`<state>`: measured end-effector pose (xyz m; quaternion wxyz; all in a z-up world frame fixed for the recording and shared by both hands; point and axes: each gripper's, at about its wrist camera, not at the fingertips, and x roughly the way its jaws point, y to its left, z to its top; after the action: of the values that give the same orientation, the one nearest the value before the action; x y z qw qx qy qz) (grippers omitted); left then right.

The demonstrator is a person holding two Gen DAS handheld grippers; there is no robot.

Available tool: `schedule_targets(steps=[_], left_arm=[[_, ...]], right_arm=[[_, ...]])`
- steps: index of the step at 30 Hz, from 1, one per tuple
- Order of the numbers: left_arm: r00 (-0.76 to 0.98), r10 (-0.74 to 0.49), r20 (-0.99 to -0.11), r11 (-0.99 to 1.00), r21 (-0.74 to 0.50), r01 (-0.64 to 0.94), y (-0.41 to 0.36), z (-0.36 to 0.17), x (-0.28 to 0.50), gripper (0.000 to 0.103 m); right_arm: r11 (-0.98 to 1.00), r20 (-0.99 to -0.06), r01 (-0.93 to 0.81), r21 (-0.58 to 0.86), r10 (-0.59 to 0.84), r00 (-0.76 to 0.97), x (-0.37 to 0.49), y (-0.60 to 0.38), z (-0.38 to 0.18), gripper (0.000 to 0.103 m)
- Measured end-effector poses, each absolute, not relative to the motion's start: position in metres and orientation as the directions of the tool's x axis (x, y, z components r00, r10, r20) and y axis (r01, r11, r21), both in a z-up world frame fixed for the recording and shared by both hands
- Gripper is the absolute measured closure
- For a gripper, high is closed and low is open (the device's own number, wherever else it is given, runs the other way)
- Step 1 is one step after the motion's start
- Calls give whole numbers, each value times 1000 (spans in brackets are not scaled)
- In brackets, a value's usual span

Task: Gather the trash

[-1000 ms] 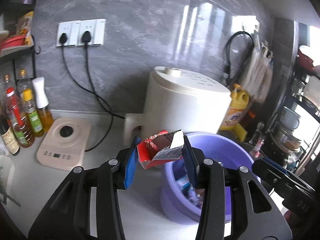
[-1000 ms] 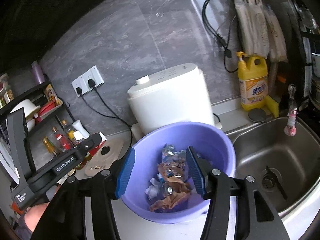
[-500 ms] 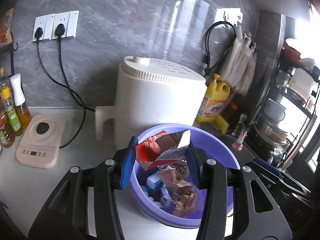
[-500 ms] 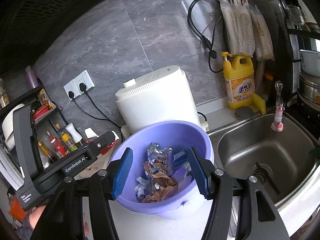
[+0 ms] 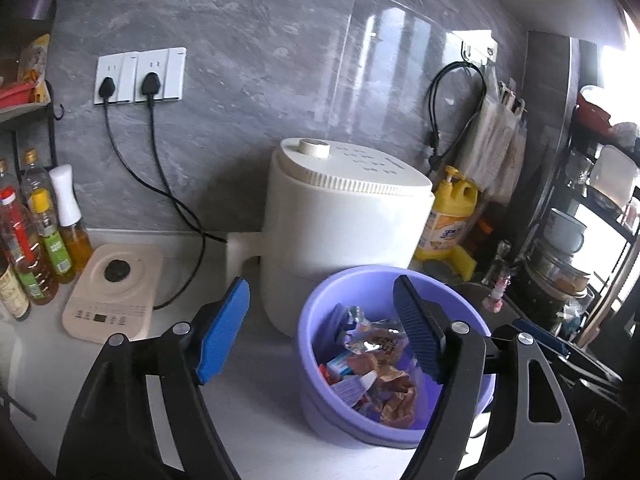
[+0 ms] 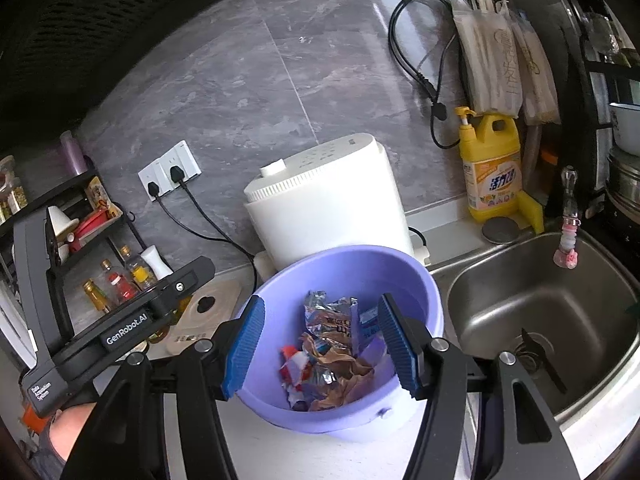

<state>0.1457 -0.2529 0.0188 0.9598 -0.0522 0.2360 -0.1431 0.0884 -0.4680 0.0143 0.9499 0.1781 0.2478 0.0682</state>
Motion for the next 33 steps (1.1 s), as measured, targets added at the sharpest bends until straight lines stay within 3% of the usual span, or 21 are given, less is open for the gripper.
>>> schedule_targets(steps=[17, 26, 33], left_arm=[[893, -156, -423, 987, -111, 120, -185, 31, 105, 21], [892, -105, -440, 993, -93, 71, -156, 28, 91, 12], [889, -67, -453, 997, -67, 41, -140, 23, 87, 9]], right_arm=[[927, -441, -136, 350, 291, 849, 89, -438, 25, 24], [923, -442, -200, 329, 338, 831, 90, -412, 26, 13], [920, -450, -245, 306, 367, 814, 88, -394, 24, 11]])
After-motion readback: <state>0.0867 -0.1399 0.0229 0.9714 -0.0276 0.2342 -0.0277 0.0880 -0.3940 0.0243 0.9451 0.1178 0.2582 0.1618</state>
